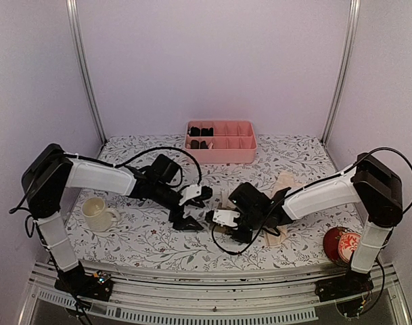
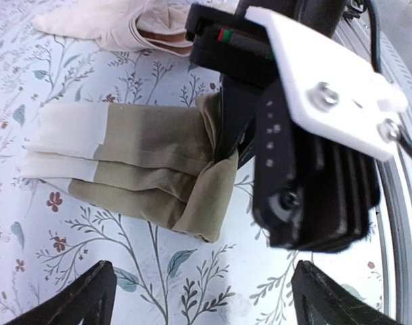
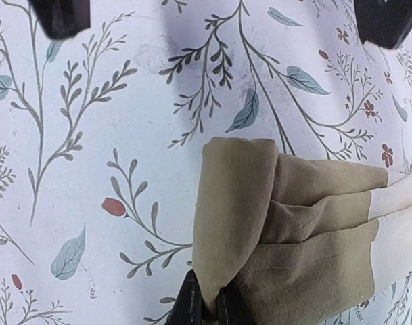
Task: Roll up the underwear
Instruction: Roll the underwear at the center of the board.
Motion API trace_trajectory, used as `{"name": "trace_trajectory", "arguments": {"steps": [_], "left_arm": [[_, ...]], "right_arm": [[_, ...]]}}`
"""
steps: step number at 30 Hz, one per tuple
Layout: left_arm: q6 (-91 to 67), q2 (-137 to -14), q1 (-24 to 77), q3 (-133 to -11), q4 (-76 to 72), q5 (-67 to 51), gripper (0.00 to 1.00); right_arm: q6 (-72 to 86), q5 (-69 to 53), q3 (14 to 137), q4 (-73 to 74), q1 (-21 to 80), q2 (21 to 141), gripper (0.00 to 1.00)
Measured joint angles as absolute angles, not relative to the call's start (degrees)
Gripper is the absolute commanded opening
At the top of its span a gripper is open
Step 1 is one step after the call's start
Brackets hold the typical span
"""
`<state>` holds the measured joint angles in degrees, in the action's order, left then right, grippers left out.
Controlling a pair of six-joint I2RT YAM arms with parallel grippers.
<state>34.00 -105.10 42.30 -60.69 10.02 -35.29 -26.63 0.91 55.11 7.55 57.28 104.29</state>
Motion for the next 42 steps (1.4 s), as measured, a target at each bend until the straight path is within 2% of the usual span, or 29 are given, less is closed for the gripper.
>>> {"name": "trace_trajectory", "arguments": {"steps": [3,7,12,15,23,32,40,42], "left_arm": [[35.3,-101.5,42.5,-54.8,2.8,-33.6,0.82],[38.6,-98.4,43.7,-47.5,-6.5,-28.8,0.78],[44.4,-97.6,48.8,-41.5,-16.2,-20.6,0.74],[47.8,-97.5,52.5,-39.2,-20.8,-15.7,0.68],[54.3,-99.0,59.5,-37.5,-28.1,-5.0,0.61],[61.3,-104.6,64.8,-34.9,-37.8,6.7,0.51],[63.0,-108.1,65.5,-35.9,-41.2,11.8,0.34],[63.3,-108.8,65.7,-36.1,-41.7,12.6,0.27]], "right_arm": [[-25.7,-2.8,56.1,9.4,55.6,104.4,0.02],[-24.6,-9.5,57.8,12.4,52.7,105.0,0.03],[-23.9,-17.7,60.9,15.9,49.7,107.3,0.03],[-24.0,-21.8,62.6,17.4,48.7,108.9,0.03],[-24.2,-30.5,64.3,19.7,48.1,111.1,0.03],[-24.5,-33.4,64.8,21.1,48.0,111.9,0.03],[-24.5,-33.6,64.9,21.4,48.0,111.9,0.03],[-24.5,-33.6,64.9,21.5,48.0,112.0,0.03]]}}
